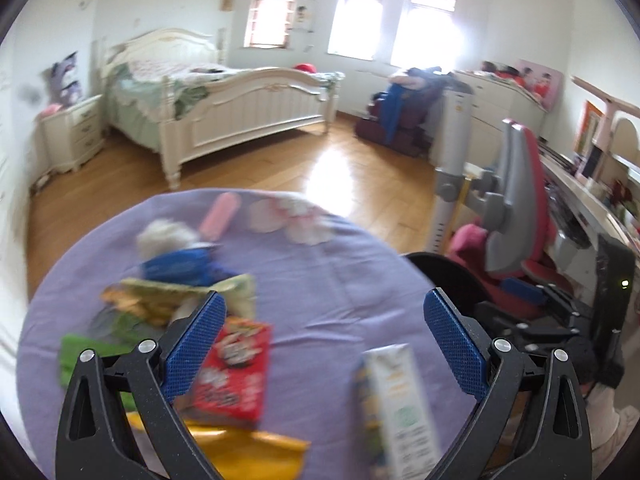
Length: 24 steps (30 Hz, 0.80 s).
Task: Collect trash
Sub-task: 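Grasp the white milk carton with the right gripper while the left grasps the green sachet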
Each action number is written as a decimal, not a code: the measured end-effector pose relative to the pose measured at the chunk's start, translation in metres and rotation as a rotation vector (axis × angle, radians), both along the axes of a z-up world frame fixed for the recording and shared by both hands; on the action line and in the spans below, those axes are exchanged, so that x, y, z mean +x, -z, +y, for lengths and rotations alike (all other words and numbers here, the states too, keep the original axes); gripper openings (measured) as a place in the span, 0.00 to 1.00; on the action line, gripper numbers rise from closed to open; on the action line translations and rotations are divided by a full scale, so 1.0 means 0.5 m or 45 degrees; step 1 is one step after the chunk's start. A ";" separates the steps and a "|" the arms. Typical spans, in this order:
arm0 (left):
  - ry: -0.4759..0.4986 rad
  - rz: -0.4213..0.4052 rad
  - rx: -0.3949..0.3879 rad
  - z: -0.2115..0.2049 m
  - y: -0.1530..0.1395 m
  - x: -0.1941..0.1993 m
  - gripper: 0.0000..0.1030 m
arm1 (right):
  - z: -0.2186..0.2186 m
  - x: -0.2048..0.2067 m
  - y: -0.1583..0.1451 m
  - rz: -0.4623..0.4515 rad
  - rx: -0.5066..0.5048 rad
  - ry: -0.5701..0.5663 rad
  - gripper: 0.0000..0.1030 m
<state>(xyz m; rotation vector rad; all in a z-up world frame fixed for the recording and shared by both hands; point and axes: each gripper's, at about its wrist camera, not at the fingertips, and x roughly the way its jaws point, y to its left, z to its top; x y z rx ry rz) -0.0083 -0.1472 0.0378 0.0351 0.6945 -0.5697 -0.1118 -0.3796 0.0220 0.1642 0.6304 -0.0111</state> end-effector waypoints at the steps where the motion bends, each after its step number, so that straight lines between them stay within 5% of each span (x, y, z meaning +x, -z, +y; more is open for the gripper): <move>1: -0.045 0.014 0.004 0.037 0.005 0.007 0.95 | 0.011 0.003 -0.002 0.003 0.010 -0.019 0.76; 7: -0.164 -0.009 0.119 0.199 0.028 0.031 0.95 | 0.076 0.007 -0.006 0.047 0.091 -0.132 0.76; 15: 0.167 -0.220 0.558 0.307 0.077 0.050 0.95 | 0.156 0.018 0.017 0.214 0.212 -0.265 0.76; 24: 0.404 -0.239 0.736 0.291 0.152 0.095 0.95 | 0.241 0.042 0.049 0.366 0.117 -0.378 0.76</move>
